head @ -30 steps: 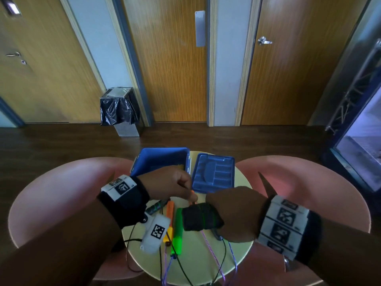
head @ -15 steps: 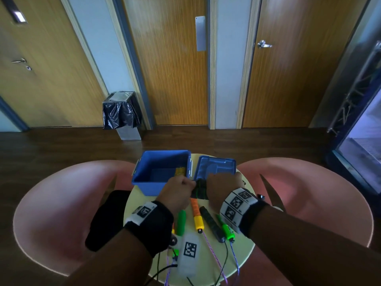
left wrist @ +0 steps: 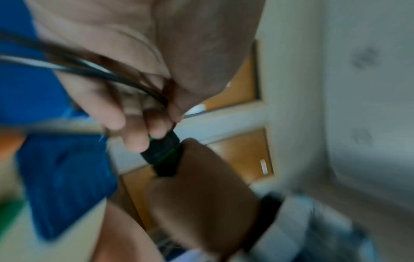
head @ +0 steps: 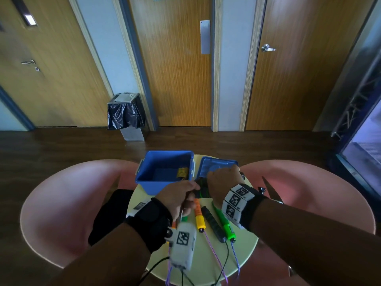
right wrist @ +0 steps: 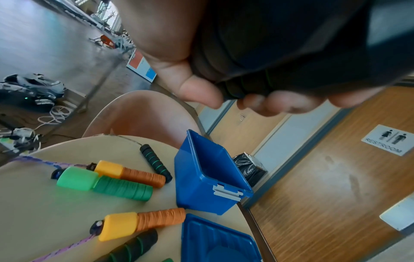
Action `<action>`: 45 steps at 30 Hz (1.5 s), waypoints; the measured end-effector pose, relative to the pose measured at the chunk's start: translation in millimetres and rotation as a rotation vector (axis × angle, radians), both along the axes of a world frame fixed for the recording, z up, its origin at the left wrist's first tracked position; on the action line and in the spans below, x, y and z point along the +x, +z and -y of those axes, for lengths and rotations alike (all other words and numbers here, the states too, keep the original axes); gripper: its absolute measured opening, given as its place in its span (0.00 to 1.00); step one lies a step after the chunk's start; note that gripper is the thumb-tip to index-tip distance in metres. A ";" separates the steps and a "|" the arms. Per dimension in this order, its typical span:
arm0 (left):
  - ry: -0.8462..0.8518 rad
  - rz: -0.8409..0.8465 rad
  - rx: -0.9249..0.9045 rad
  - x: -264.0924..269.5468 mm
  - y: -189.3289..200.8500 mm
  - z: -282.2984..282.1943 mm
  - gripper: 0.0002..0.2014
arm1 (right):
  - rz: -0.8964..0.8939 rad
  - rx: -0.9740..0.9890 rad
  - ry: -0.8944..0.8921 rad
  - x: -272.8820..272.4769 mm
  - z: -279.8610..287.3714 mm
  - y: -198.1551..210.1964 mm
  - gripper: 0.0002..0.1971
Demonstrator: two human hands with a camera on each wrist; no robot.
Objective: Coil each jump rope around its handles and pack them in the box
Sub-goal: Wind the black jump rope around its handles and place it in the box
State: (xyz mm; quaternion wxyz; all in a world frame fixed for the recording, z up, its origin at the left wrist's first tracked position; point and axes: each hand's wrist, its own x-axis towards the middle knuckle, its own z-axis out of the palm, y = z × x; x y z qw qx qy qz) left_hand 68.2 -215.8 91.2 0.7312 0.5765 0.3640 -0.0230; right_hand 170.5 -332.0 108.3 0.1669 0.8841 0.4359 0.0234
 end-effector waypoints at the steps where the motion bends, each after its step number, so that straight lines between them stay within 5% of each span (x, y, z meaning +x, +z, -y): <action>1: -0.011 0.040 0.136 0.7 -0.2 3.4 0.09 | -0.009 0.004 -0.007 0.6 0.4 0.9 0.17; 5: -0.284 0.060 1.087 -0.7 2.7 11.4 0.11 | -0.090 0.073 -0.068 2.3 0.1 6.1 0.18; 7: -0.315 0.030 1.340 0.6 7.3 14.8 0.10 | -0.140 0.111 -0.090 3.9 0.2 7.4 0.17; 9: -0.326 0.064 1.385 -0.3 9.4 20.3 0.10 | -0.167 0.148 -0.113 7.6 1.9 8.1 0.15; 11: -0.267 0.113 1.347 -1.3 3.6 24.6 0.12 | -0.174 0.201 -0.141 13.1 6.2 9.2 0.10; 15: 0.020 0.146 0.982 4.4 0.6 25.5 0.14 | -0.182 0.286 -0.166 18.7 11.9 9.8 0.08; 17: 0.014 0.247 0.694 4.2 7.1 27.0 0.05 | -0.194 0.301 -0.167 17.9 12.4 9.8 0.09; 19: 0.015 0.237 0.380 6.3 13.1 29.8 0.09 | -0.203 0.308 -0.165 16.8 13.4 11.5 0.11; 22: -0.051 0.151 0.141 0.6 18.8 28.7 0.18 | -0.147 0.291 -0.138 16.6 15.5 16.2 0.16; 26: 0.009 0.170 0.022 0.1 19.6 33.3 0.13 | -0.117 0.289 -0.147 20.2 10.7 21.9 0.11; 28: 0.072 0.236 0.034 1.3 19.2 37.0 0.13 | -0.148 0.308 -0.155 22.5 8.2 21.8 0.09; 37: 0.033 0.342 0.694 -4.3 11.8 28.0 0.17 | -0.706 0.509 -0.283 31.8 4.8 2.6 0.05; 45: 0.037 0.473 0.638 -11.5 10.5 27.4 0.20 | -1.478 0.677 -0.419 -2.8 33.9 20.2 0.07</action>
